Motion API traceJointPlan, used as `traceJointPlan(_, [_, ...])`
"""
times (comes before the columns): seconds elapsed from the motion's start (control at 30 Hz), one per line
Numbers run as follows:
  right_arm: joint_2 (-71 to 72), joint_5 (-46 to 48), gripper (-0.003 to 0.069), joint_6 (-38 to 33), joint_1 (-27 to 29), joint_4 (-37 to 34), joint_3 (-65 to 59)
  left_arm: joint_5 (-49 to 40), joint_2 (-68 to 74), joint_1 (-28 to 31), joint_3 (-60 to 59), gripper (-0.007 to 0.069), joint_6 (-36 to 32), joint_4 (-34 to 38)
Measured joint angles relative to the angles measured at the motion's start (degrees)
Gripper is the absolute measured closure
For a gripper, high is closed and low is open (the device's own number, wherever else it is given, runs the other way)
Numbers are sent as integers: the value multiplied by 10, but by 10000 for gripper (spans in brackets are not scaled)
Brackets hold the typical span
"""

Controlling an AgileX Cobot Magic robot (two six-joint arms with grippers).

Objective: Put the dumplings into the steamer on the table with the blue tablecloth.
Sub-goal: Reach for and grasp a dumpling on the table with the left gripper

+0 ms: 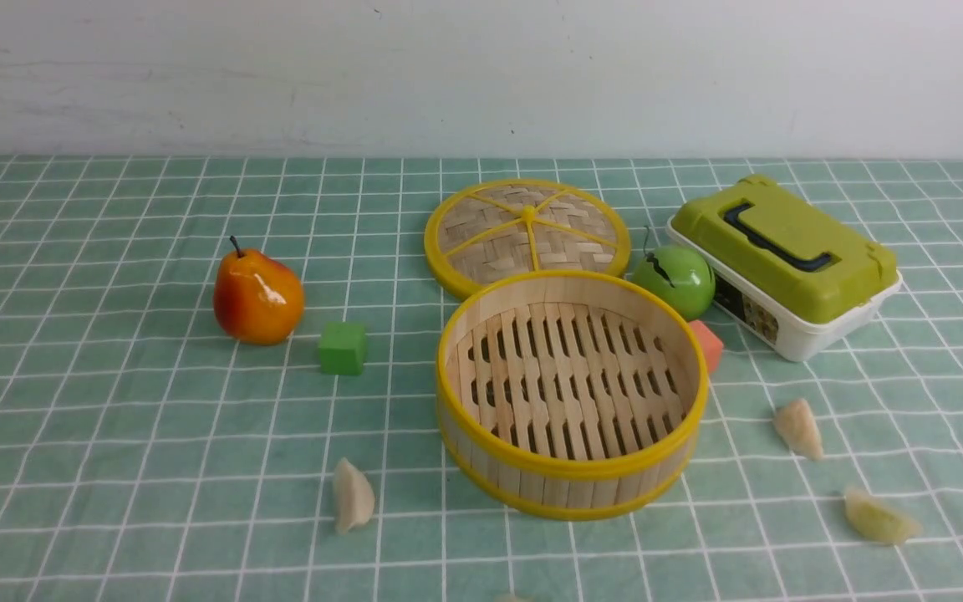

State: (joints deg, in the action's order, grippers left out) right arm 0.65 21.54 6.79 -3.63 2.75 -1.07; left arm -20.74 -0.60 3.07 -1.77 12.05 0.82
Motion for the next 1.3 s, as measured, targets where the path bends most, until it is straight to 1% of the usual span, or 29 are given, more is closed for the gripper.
traceJointPlan(0.2, [0,2,419,0,0,52,0,0,0,0,0,386,0,0])
traceJointPlan(0.27, [0,2,419,0,0,57,0,0,0,0,0,386,0,0])
traceJointPlan(1.03, [0,4,419,0,0,95,0,0,0,0,0,386,0,0])
traceJointPlan(1.3, [0,4,419,0,0,84,0,0,0,0,0,386,0,0])
